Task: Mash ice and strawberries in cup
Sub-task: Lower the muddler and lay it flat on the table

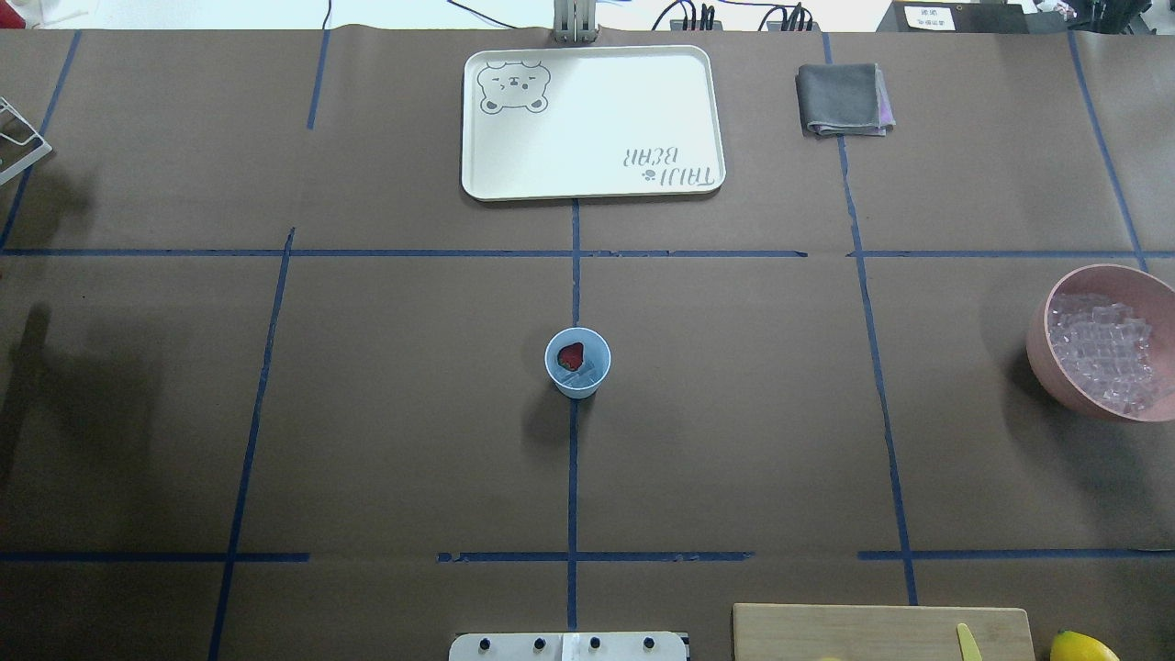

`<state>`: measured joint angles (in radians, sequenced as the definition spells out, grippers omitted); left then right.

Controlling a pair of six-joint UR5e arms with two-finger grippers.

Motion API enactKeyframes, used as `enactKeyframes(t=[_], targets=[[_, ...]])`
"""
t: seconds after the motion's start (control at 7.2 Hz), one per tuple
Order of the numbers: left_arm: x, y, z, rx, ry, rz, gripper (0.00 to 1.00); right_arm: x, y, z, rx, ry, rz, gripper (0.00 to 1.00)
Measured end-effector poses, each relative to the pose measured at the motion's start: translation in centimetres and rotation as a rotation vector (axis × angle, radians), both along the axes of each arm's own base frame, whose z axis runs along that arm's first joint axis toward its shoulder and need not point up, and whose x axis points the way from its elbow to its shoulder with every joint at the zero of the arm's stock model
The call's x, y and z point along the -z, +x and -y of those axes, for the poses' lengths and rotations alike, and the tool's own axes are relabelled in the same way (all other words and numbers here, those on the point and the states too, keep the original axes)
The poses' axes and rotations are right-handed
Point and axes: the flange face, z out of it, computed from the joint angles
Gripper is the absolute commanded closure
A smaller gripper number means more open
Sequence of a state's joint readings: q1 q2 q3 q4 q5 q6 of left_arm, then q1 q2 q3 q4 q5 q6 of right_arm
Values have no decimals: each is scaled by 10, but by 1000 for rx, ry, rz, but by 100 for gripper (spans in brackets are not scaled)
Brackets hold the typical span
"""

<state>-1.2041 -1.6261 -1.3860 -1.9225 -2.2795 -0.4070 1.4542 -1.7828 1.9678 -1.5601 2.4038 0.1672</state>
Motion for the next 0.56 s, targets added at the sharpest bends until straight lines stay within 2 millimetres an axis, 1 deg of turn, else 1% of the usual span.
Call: enactKeyframes(t=[0.28,0.42,0.56], targets=[[-1,20,1,-2,-7,-5,100,0,0,0,0,1,0,0],[-2,25,1,-5,-6,-6,100,0,0,0,0,1,0,0],[-3,27,0,-9,-3,-5,94,0,0,0,0,1,0,0]])
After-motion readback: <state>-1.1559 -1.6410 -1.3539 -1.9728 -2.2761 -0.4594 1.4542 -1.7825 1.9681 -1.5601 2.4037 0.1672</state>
